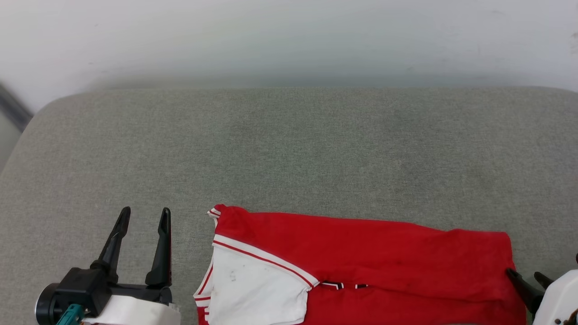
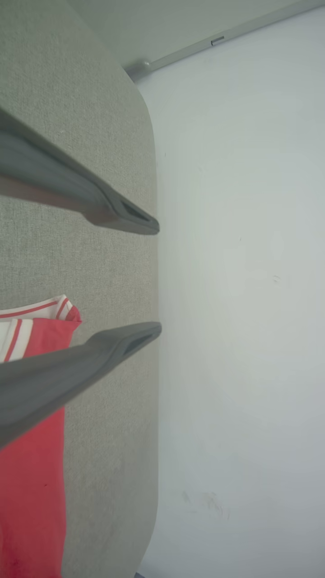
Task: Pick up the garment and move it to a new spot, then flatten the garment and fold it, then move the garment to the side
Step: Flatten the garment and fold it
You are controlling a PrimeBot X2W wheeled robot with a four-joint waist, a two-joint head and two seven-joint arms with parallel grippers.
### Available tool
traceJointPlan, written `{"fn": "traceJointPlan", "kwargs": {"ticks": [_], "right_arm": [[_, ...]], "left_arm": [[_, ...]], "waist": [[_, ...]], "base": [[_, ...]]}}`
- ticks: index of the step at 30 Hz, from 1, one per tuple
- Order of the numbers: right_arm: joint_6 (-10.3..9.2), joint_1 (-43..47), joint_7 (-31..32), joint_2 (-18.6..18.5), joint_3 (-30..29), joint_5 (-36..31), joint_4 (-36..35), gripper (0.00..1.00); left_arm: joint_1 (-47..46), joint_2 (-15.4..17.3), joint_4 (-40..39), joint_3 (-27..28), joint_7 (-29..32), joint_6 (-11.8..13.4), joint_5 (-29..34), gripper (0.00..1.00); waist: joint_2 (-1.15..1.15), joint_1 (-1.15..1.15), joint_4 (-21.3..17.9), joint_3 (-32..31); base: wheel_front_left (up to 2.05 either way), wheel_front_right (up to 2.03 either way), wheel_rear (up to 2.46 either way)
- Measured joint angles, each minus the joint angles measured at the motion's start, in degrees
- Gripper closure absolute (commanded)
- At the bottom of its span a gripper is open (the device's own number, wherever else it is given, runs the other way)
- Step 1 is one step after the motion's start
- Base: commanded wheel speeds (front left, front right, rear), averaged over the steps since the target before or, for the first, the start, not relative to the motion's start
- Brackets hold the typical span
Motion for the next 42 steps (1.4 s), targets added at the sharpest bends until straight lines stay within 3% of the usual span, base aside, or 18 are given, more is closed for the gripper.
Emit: {"fn": "traceJointPlan", "kwargs": {"ticks": [10, 17, 26, 27, 28, 34, 42], "right_arm": [[0.0, 0.44, 2.36, 5.79, -4.65, -4.66, 3.45, 0.0], [0.0, -0.66, 2.4, 7.05, -4.67, -5.0, 5.32, 0.0], [-0.58, -1.43, 1.26, 6.58, -0.3, -2.16, 5.28, 0.0], [-0.59, -1.47, 0.85, 6.58, 0.13, -1.89, 5.42, 0.29], [-0.36, -1.79, -2.04, 6.83, 1.82, -1.77, 6.48, 1.0], [0.05, -1.78, -4.83, 6.26, 1.65, -1.4, 7.57, 1.0], [0.05, -1.52, -6.89, 2.0, -3.64, -3.92, 9.77, 1.0]], "left_arm": [[0.92, -6.97, 1.7, 5.79, 0.0, -8.16, 5.98, 0.0], [-0.65, -9.51, 2.43, 7.12, -0.01, -10.67, 8.57, 0.0], [-1.58, -10.62, 3.77, 7.7, -0.01, -11.52, 9.89, 0.0], [-1.58, -10.63, 3.91, 7.77, -0.01, -11.63, 9.98, 0.0], [-1.35, -10.59, 4.26, 8.04, -0.01, -11.69, 10.04, 0.0], [-0.57, -10.04, 4.52, 7.76, -0.01, -11.72, 9.77, 0.0], [-0.02, -9.67, 4.49, 7.68, -0.01, -11.72, 9.47, 0.0]], "waist": [[0.0, 0.0, 1.58, 1.77], [0.0, 0.0, 2.63, 4.03], [0.0, 0.0, 3.41, 4.82], [0.0, 0.0, 3.42, 4.64], [0.0, 0.0, 3.15, 3.56], [0.0, 0.01, 2.5, 2.16], [0.0, 0.0, 1.45, 1.28]], "base": [[0.0, 0.0, 0.0], [0.0, 0.0, 0.0], [0.0, 0.0, 0.0], [0.0, 0.0, 0.0], [0.0, 0.0, 0.0], [0.0, 0.0, 0.0], [0.0, 0.0, 0.0]]}}
